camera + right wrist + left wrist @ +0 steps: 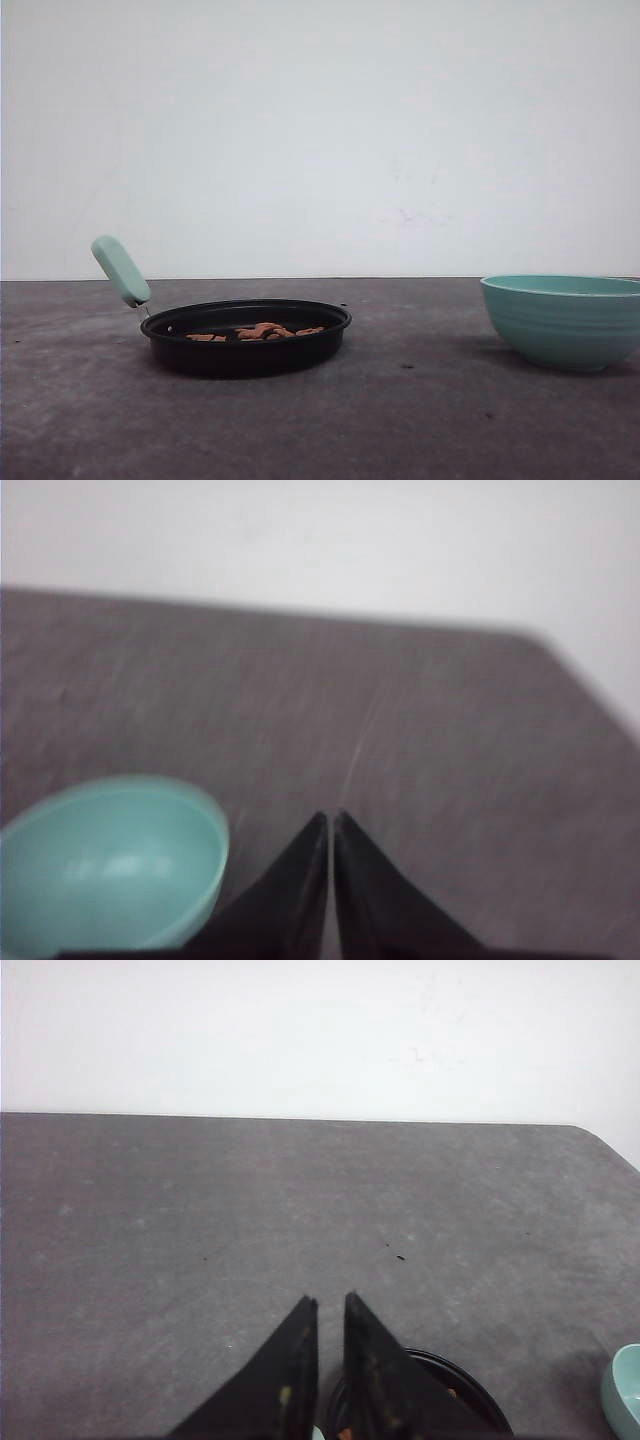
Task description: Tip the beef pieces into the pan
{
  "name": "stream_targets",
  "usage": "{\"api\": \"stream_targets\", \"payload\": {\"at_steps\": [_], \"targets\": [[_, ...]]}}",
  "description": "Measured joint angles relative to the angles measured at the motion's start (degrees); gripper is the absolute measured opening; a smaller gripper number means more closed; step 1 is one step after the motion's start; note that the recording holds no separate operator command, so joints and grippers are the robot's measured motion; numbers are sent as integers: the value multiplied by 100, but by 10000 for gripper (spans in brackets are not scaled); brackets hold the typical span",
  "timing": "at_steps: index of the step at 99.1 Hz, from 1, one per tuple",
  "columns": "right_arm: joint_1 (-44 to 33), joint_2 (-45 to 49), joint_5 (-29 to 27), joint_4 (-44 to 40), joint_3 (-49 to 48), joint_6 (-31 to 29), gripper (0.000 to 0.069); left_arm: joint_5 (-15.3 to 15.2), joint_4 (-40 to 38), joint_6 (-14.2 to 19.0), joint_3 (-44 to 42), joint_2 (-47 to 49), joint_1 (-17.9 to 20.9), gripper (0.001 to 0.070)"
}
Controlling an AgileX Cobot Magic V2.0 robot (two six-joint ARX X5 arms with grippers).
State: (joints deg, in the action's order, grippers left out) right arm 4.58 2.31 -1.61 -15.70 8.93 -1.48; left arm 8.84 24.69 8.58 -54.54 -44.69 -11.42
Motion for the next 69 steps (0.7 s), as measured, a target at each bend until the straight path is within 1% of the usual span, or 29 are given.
{"api": "stream_targets", "payload": {"at_steps": [6,11,17,22,37,57,69], "targets": [[-26,-243,57,50,-208,-168,7,0,0,0,0,-2,0,20],[-55,-201,111,98,-243,-251,7,2,-4,0,0,4,0,20],[-66,-199,313,68,-317,-343,7,0,4,0,0,2,-7,20],[-79,-205,468,-74,-369,-435,7,0,0,0,0,7,-4,20],[-79,-205,634,-627,-396,-579,7,0,0,0,0,9,-7,20],[-79,-205,658,-826,-396,-579,7,0,2,0,0,9,-7,20],[-79,-205,699,-826,-396,-326,7,0,2,0,0,9,-7,20]]}}
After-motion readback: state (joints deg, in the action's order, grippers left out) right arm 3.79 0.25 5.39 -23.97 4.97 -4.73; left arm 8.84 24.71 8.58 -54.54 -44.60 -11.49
